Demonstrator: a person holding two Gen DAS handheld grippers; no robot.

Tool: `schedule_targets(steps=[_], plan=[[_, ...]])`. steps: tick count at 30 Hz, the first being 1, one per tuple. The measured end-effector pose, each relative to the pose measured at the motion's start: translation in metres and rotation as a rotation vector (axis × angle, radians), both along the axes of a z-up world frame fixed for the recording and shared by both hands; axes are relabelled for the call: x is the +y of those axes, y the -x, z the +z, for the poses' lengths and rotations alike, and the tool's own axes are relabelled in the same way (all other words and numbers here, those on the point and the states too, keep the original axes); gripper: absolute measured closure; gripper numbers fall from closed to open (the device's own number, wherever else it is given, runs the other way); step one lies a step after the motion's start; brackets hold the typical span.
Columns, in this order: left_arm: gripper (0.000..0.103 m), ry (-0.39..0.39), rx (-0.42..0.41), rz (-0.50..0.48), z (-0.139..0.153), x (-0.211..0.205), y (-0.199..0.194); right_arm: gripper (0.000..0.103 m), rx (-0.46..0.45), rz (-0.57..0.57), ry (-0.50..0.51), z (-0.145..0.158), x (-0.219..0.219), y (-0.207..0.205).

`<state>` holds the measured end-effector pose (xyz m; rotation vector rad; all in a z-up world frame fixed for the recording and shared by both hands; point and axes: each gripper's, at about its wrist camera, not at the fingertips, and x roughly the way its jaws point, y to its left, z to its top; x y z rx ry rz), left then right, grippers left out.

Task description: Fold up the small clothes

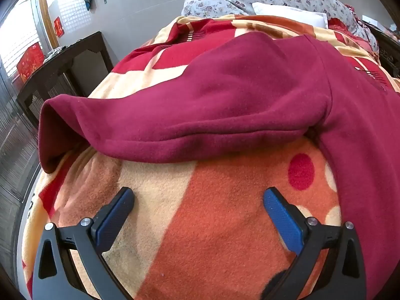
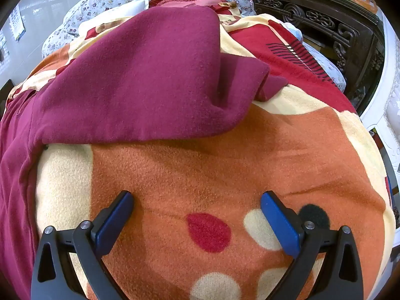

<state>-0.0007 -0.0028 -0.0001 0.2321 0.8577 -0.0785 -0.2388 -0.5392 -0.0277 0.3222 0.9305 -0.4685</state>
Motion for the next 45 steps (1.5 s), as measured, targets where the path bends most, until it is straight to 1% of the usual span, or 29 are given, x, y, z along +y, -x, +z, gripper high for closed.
schedule_targets(steps=[4, 15, 19, 25, 28, 29, 30, 32, 33, 36, 40, 45], plan=[[0.0, 0.012, 0.002, 0.0, 0.0, 0.002, 0.0, 0.0, -0.001, 0.0, 0.002, 0.0, 0.0, 0.0], [0.0, 0.014, 0.005, -0.001, -0.001, 0.0, -0.001, 0.0, -0.001, 0.0, 0.001, 0.0, 0.0, 0.0], [0.0, 0.022, 0.016, -0.013, 0.003, 0.0, 0.003, 0.0, -0.001, 0.0, 0.001, 0.0, 0.0, 0.0], [0.0, 0.08, 0.033, -0.044, 0.016, 0.003, 0.026, 0.0, 0.001, 0.008, -0.008, 0.003, 0.004, 0.003], [0.0, 0.084, -0.003, -0.073, 0.028, -0.001, 0.046, 0.0, 0.018, -0.019, -0.003, 0.008, 0.007, 0.006], [0.0, 0.08, -0.024, -0.084, 0.033, -0.004, 0.053, 0.0, 0.023, -0.037, 0.005, 0.013, 0.014, 0.011], [0.0, 0.079, -0.045, -0.099, 0.04, -0.007, 0.062, 0.0, 0.009, -0.039, -0.004, 0.018, 0.021, 0.016], [0.0, 0.094, -0.052, -0.126, 0.047, -0.011, 0.071, 0.0, -0.042, -0.023, -0.023, 0.034, 0.043, 0.029], [0.0, 0.111, -0.056, -0.147, 0.052, -0.015, 0.078, 0.0, -0.052, -0.016, -0.015, 0.041, 0.054, 0.033], [0.0, 0.117, -0.079, -0.181, 0.065, -0.027, 0.095, 0.0, -0.095, 0.008, 0.028, 0.07, 0.093, 0.047], [0.0, 0.139, -0.082, -0.242, 0.076, -0.043, 0.117, 0.0, -0.156, 0.039, 0.017, 0.1, 0.135, 0.058], [0.0, 0.155, -0.111, -0.292, 0.088, -0.06, 0.139, 0.0, -0.179, 0.073, 0.044, 0.113, 0.185, 0.055]])
